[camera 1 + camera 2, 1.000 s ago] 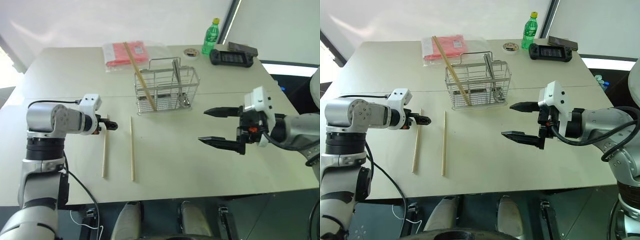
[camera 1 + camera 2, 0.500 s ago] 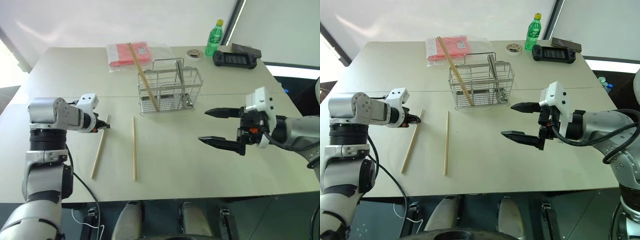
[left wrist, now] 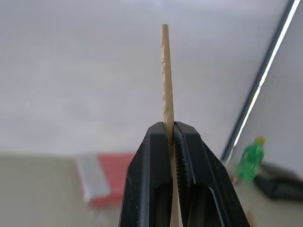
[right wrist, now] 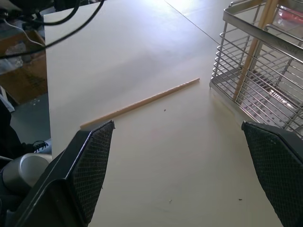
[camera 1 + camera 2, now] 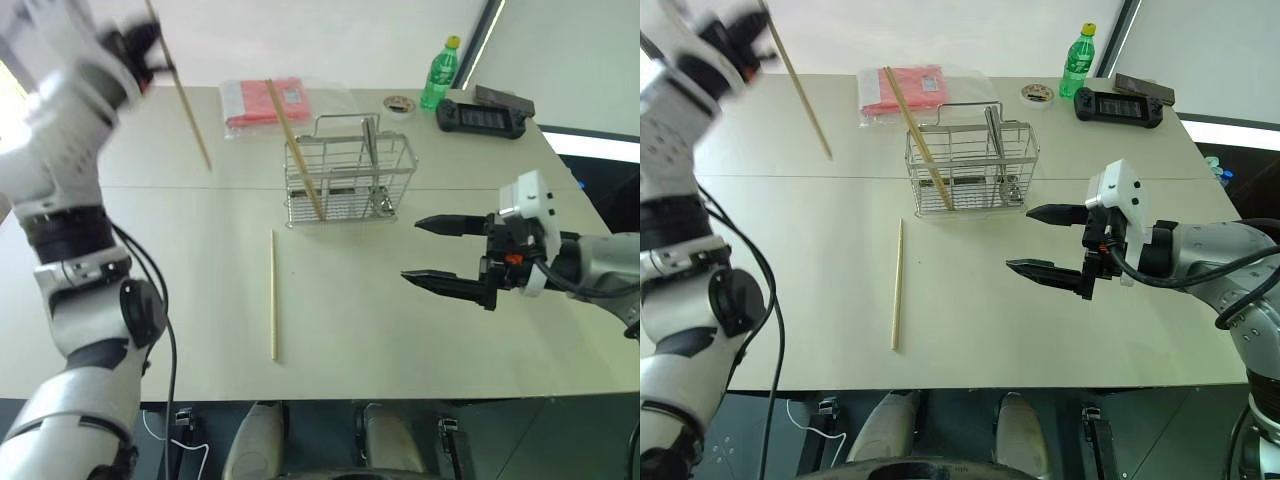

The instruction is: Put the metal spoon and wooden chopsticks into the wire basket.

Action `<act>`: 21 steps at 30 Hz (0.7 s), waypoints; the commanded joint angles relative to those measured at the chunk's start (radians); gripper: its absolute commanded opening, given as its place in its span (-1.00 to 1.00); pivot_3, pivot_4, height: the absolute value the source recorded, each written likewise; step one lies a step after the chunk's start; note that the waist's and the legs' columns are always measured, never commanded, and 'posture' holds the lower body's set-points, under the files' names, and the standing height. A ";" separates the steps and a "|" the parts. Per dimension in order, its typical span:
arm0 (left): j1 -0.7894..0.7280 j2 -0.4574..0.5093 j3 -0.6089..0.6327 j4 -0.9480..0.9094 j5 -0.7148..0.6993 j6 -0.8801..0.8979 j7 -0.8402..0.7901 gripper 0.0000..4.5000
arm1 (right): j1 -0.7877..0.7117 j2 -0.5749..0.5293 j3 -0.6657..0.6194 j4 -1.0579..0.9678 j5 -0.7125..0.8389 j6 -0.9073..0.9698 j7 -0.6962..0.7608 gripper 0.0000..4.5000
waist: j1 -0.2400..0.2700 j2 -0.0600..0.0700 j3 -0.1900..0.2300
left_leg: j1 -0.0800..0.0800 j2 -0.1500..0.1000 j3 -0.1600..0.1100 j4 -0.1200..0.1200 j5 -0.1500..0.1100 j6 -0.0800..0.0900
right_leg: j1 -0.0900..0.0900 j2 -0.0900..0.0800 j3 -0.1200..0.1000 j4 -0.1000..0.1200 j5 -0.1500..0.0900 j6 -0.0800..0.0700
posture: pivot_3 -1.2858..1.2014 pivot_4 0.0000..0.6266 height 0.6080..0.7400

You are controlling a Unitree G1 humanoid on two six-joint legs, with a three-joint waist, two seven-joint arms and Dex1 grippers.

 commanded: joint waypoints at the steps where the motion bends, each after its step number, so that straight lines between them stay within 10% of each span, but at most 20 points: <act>1: -0.081 -0.057 -0.009 0.076 -0.029 -0.093 -0.015 -0.99 | -0.005 -0.011 -0.034 -0.038 0.020 0.001 -0.019 1.00 | -0.002 0.000 0.000 | 0.002 0.000 0.000 0.000 0.000 0.000 | 0.001 0.000 0.000 0.001 0.000 0.000 | 0.03 -0.52 0.72; 21: 0.118 -0.277 -0.268 0.183 0.095 -0.367 -0.177 -0.99 | 0.067 -0.011 -0.132 -0.097 0.108 0.023 -0.139 1.00 | -0.003 0.000 0.000 | 0.002 0.000 0.000 0.001 0.001 0.000 | 0.002 0.000 0.000 0.002 0.000 0.001 | 0.03 -0.52 0.72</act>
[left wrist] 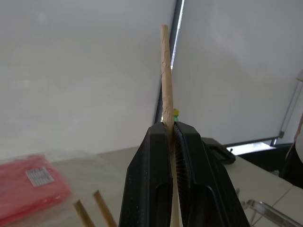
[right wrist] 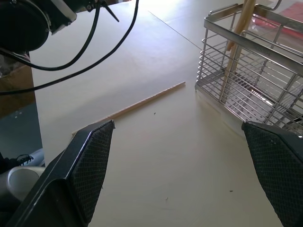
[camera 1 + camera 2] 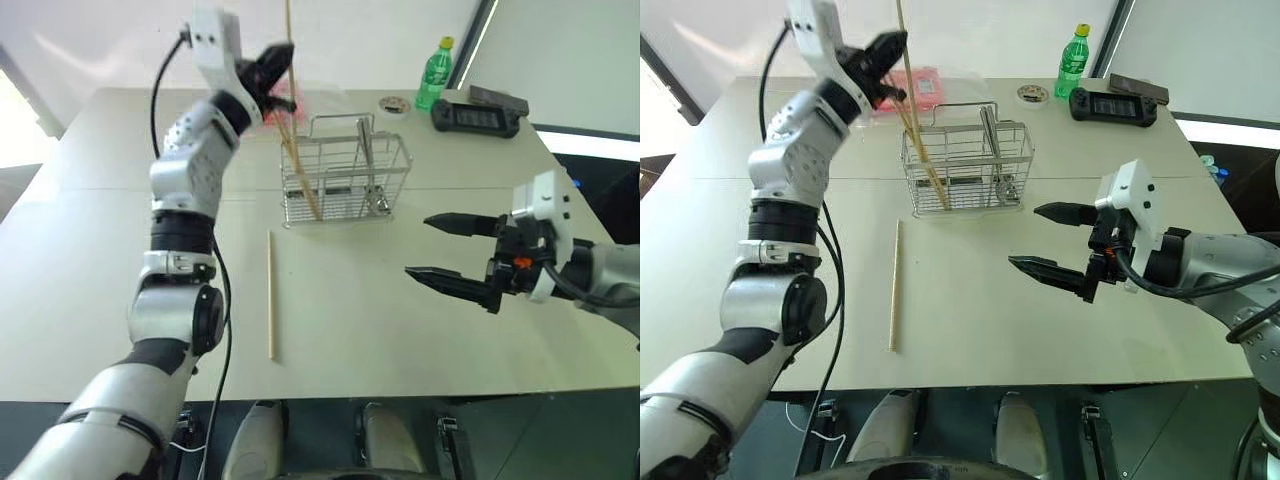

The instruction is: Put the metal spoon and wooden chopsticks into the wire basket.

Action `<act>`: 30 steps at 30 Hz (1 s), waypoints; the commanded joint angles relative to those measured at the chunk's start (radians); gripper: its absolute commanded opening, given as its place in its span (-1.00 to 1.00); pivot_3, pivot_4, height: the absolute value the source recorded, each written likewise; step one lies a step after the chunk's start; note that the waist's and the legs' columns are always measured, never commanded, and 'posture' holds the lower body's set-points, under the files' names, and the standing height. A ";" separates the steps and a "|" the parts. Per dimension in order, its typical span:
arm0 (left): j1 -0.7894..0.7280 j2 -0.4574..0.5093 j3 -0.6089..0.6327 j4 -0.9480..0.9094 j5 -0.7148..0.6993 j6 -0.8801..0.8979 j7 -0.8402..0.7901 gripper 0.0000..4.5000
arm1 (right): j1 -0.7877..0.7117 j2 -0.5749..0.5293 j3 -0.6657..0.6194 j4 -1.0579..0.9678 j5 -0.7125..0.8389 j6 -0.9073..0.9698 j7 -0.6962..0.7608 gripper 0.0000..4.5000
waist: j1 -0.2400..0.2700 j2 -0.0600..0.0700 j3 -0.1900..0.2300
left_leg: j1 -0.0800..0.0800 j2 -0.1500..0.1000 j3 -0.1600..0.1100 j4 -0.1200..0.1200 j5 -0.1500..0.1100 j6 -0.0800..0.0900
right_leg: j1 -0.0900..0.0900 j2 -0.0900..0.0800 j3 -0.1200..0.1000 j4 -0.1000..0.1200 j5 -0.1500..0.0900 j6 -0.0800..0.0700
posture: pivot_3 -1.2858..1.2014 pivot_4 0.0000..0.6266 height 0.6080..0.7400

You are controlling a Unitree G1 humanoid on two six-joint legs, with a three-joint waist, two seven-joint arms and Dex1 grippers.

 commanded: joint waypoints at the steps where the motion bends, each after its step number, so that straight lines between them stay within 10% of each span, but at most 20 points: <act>1: 0.039 -0.023 -0.017 -0.079 -0.003 -0.002 -0.003 -0.99 | -0.009 -0.011 -0.042 -0.018 0.025 -0.001 -0.016 1.00 | 0.000 0.000 0.000 | 0.000 0.000 0.000 0.000 0.000 0.000 | 0.000 0.000 0.000 0.000 0.000 0.000 | 0.03 -0.52 0.72; 10: 0.067 -0.008 0.004 -0.178 -0.041 0.090 0.018 0.82 | -0.041 -0.015 -0.020 0.018 0.018 -0.006 -0.025 1.00 | -0.001 0.000 0.000 | 0.000 0.000 0.000 0.000 0.000 0.000 | 0.000 0.000 0.000 0.000 0.000 0.000 | 0.03 -0.52 0.72; 21: 0.002 0.329 0.029 -0.484 -0.208 0.781 0.028 0.82 | -0.074 -0.001 0.022 0.039 0.002 -0.012 -0.028 1.00 | -0.020 0.000 0.000 | 0.001 0.000 -0.001 -0.001 0.000 0.000 | 0.001 0.001 0.000 0.001 0.000 0.000 | 0.03 -0.52 0.72; 30: 0.098 0.312 -0.016 -0.553 -0.120 1.342 0.282 0.82 | -0.075 0.004 0.036 0.048 -0.007 -0.014 -0.026 1.00 | -0.021 0.000 0.000 | 0.005 0.000 -0.002 -0.001 0.000 0.000 | 0.003 0.001 0.000 0.001 0.000 0.000 | 0.03 -0.52 0.72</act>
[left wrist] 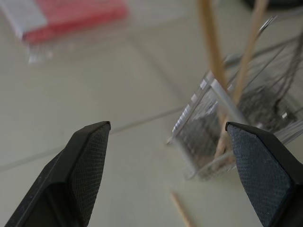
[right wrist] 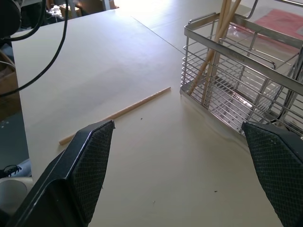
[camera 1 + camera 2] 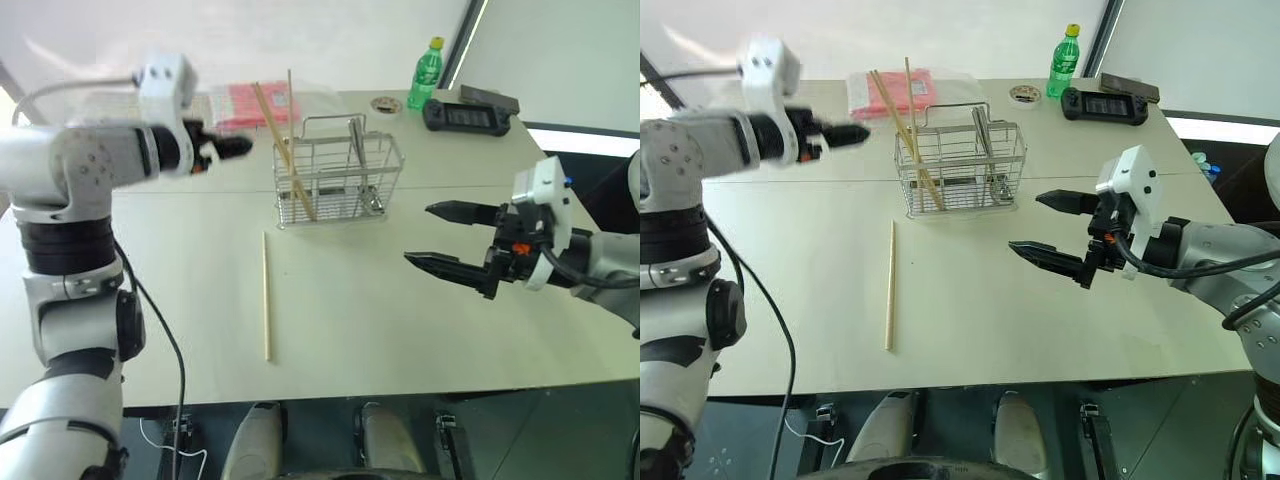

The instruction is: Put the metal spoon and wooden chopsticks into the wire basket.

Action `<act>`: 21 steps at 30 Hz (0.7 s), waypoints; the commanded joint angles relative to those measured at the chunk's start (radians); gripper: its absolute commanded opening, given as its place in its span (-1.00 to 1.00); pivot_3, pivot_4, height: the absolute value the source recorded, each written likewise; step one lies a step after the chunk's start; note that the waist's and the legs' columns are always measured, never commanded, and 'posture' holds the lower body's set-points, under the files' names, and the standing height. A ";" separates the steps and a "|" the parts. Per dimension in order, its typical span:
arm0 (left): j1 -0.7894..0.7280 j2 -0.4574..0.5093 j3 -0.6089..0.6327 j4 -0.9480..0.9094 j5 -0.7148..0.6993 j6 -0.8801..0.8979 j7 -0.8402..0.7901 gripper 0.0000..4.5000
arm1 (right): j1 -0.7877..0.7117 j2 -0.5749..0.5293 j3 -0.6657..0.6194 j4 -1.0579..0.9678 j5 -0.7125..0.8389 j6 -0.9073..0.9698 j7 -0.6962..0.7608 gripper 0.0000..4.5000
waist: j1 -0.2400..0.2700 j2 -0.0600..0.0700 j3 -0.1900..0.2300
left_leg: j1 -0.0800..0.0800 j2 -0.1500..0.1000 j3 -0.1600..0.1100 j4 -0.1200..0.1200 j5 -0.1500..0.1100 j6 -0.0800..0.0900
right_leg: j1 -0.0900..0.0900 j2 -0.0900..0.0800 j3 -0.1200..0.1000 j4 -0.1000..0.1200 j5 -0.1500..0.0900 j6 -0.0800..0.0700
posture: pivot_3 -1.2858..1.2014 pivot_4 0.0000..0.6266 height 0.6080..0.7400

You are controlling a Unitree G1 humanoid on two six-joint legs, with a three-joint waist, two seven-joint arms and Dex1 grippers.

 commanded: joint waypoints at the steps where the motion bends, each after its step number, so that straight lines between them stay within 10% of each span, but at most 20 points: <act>1: 0.033 -0.058 0.005 -0.047 0.008 0.067 0.076 0.82 | -0.013 0.003 0.001 0.001 -0.005 -0.014 0.002 1.00 | 0.004 0.000 0.000 | 0.000 0.000 0.000 0.000 0.000 0.000 | 0.000 0.000 0.000 0.000 0.000 0.000 | 0.03 -0.52 0.72; 21: 0.098 -0.190 -0.106 0.261 -0.257 0.067 0.330 0.82 | 0.050 -0.021 -0.047 -0.043 0.028 0.002 0.013 1.00 | 0.002 0.001 -0.001 | 0.001 0.000 0.000 0.000 0.000 0.000 | 0.001 0.000 0.000 -0.001 0.000 0.000 | 0.03 -0.52 0.72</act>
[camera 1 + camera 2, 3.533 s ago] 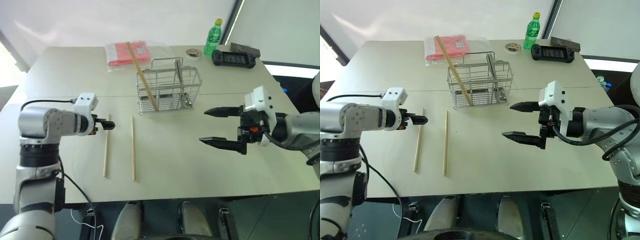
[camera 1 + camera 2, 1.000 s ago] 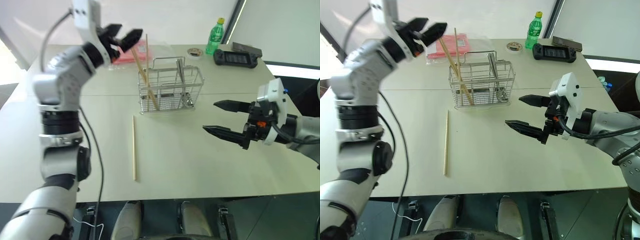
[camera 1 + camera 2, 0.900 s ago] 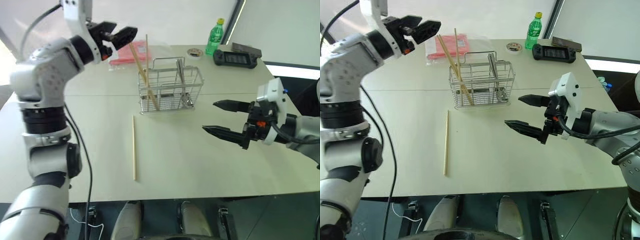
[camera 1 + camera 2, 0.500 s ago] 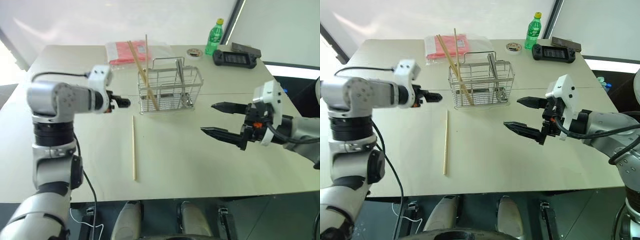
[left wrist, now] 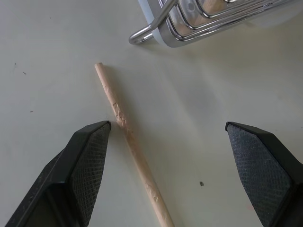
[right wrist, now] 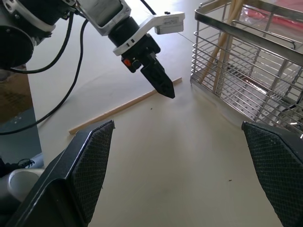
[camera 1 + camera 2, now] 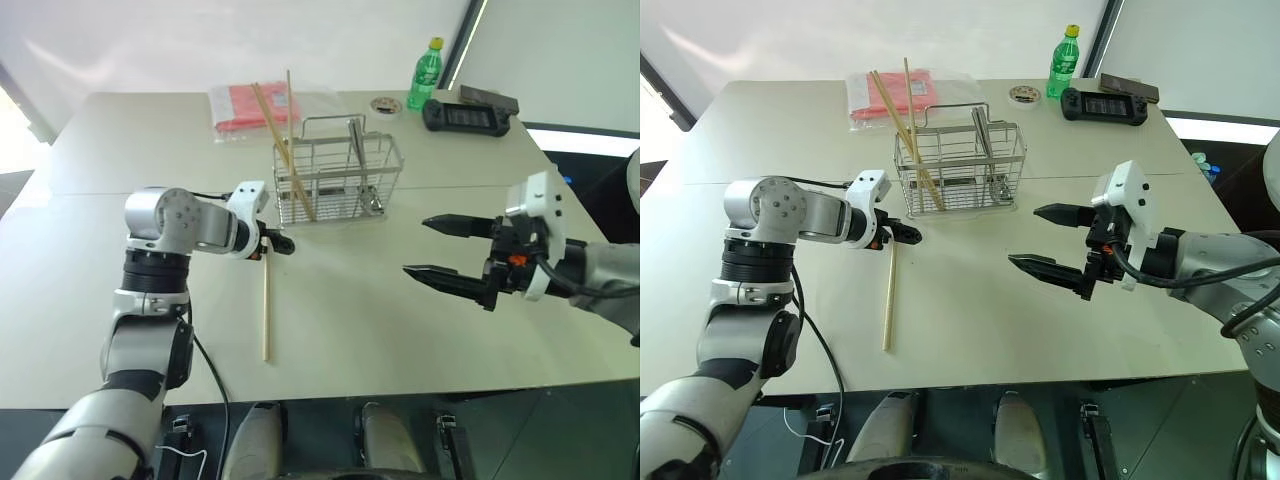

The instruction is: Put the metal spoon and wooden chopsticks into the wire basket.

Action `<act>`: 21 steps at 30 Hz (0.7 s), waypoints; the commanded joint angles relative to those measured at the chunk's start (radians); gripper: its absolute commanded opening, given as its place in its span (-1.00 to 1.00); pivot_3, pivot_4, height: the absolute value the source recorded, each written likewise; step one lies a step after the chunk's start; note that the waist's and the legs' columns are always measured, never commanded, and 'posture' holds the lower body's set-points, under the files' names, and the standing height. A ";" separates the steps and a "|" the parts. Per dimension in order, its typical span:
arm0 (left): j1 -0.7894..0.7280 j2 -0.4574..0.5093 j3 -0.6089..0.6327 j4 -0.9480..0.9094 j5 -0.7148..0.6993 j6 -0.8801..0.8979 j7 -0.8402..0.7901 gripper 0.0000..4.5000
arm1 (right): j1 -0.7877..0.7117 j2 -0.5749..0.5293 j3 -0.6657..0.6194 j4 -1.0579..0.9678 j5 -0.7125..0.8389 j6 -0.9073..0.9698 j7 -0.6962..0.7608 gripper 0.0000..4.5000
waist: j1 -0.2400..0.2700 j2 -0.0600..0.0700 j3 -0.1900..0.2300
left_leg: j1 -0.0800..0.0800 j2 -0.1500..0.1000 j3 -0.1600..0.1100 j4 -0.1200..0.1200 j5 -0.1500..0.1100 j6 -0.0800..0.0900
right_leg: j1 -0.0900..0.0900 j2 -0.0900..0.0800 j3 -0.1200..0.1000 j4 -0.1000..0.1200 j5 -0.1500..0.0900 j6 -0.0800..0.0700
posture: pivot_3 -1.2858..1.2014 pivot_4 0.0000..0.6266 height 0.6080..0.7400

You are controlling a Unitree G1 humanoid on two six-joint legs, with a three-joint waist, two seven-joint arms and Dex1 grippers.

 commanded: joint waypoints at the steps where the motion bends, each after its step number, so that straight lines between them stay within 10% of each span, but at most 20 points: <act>1: 0.004 0.017 -0.016 0.049 -0.057 0.014 0.050 0.71 | -0.004 -0.009 -0.039 -0.026 0.022 -0.001 -0.009 1.00 | -0.001 0.001 0.000 | 0.000 0.000 0.000 0.000 0.000 0.000 | 0.000 0.000 0.000 0.000 0.000 0.000 | 0.03 -0.52 0.72; 10: -0.012 0.052 -0.057 0.072 -0.169 0.014 0.124 -0.96 | -0.012 -0.002 -0.037 -0.022 0.030 -0.004 -0.033 1.00 | 0.006 0.002 -0.001 | 0.000 0.000 0.000 0.000 0.000 0.000 | 0.001 0.000 0.000 -0.001 0.000 0.000 | 0.03 -0.52 0.72; 21: -0.014 0.197 0.006 0.069 -0.184 0.006 0.168 -0.96 | -0.024 0.004 -0.025 -0.013 0.028 -0.011 -0.040 1.00 | -0.004 0.002 -0.001 | 0.000 0.000 0.000 -0.001 0.000 0.000 | -0.001 0.000 0.000 0.000 0.000 -0.001 | 0.03 -0.52 0.72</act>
